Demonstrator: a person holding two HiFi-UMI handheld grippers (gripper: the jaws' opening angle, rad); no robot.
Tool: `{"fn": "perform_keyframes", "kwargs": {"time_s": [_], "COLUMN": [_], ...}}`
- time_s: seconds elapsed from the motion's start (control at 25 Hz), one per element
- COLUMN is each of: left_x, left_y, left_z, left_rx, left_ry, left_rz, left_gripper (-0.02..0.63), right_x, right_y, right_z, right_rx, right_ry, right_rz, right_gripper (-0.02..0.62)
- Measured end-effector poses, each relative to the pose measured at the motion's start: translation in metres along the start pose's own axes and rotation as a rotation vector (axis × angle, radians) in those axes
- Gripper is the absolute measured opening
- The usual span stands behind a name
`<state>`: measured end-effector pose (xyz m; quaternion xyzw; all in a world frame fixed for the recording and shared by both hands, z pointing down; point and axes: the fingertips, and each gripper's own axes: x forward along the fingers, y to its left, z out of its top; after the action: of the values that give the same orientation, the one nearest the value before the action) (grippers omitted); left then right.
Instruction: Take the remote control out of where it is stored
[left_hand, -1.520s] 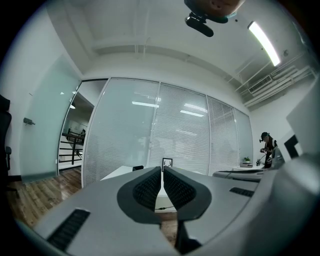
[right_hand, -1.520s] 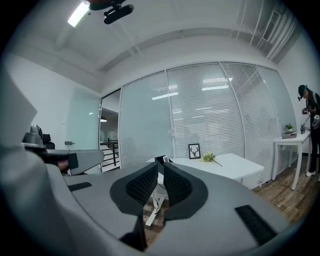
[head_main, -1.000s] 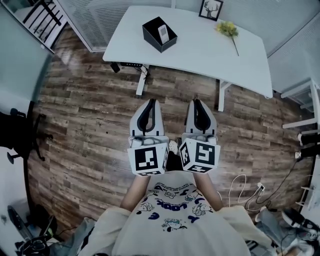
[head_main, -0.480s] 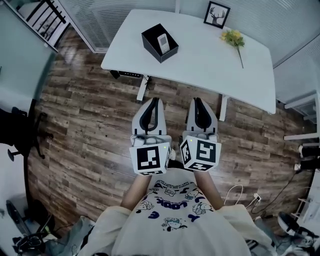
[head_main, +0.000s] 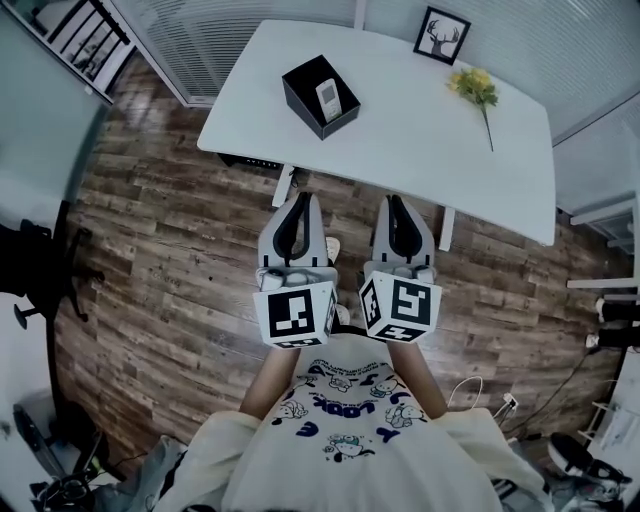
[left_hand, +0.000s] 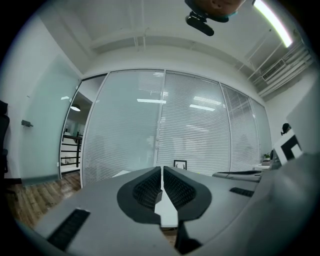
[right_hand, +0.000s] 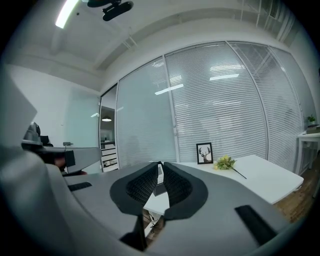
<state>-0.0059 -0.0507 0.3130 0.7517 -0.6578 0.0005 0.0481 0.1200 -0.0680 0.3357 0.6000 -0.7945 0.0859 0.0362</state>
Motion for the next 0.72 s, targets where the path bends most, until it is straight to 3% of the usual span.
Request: {"fn": "perform_keyframes", "kwargs": {"time_s": [0.52, 0.72], "left_x": [0.119, 0.158], "left_y": [0.035, 0.047], "left_z": [-0.001, -0.012], "left_rx": [-0.010, -0.017], "left_ry": [0.023, 0.072], "left_rz": [-0.027, -0.032], "left_gripper": [0.026, 0.026], "right_x": [0.112, 0.150], "right_y": [-0.014, -0.021], "right_z": [0.011, 0.008], "right_rx": [0.002, 0.010], "right_ry": [0.016, 0.045], "right_rz": [-0.026, -0.041], "right_gripper": [0.054, 0.054]}}
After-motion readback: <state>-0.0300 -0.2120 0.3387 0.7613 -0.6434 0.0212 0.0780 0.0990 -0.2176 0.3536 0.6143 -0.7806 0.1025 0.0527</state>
